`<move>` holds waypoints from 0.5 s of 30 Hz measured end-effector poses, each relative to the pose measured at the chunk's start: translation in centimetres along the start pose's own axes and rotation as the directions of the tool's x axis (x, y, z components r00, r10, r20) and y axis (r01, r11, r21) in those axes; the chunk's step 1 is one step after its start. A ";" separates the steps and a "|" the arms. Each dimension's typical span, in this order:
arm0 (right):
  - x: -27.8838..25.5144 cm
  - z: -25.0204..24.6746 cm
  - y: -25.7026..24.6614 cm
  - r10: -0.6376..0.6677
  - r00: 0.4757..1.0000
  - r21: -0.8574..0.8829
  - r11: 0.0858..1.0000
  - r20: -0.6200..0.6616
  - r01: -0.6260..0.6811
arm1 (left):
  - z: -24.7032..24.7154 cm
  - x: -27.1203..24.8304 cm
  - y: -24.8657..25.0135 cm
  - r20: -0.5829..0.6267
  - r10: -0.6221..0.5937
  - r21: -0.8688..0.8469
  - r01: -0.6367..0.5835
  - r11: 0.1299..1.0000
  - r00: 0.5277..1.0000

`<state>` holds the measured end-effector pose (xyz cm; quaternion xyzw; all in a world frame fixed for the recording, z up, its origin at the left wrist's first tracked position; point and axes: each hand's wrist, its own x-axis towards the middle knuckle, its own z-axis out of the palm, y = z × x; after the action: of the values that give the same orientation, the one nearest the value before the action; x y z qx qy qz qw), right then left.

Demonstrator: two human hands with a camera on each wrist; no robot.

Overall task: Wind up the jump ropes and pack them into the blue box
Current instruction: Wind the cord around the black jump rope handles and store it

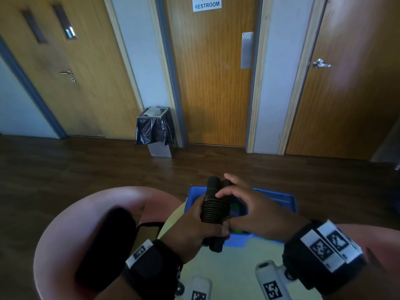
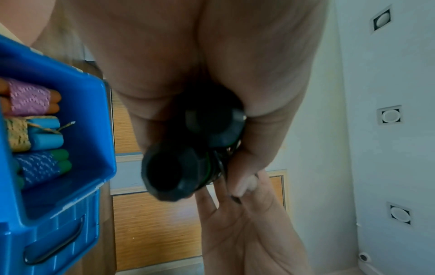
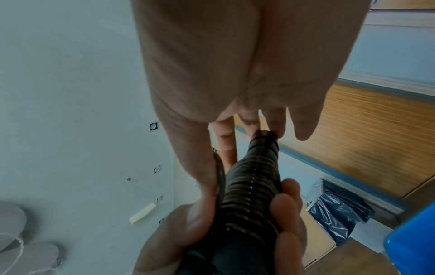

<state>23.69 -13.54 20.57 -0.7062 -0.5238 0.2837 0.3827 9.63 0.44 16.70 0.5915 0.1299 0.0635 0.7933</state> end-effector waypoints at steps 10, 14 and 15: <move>7.1 6.4 -5.1 0.127 0.914 0.042 0.992 -0.385 -0.120 | -8.7 0.2 3.2 -0.482 0.278 0.043 -0.294 0.955 0.831; 9.3 9.3 -8.0 0.105 0.891 0.189 0.982 -0.442 -0.022 | -9.4 0.1 5.4 -0.549 0.491 0.290 -0.397 0.871 0.676; 9.8 9.8 -8.5 0.104 0.873 0.202 0.979 -0.476 -0.007 | -9.4 -0.2 5.8 -0.534 0.536 0.333 -0.420 0.844 0.654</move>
<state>14.24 -0.45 22.33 -0.7288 -0.3607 0.1588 0.5599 7.07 10.73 19.80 0.6206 0.2217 0.4453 0.6061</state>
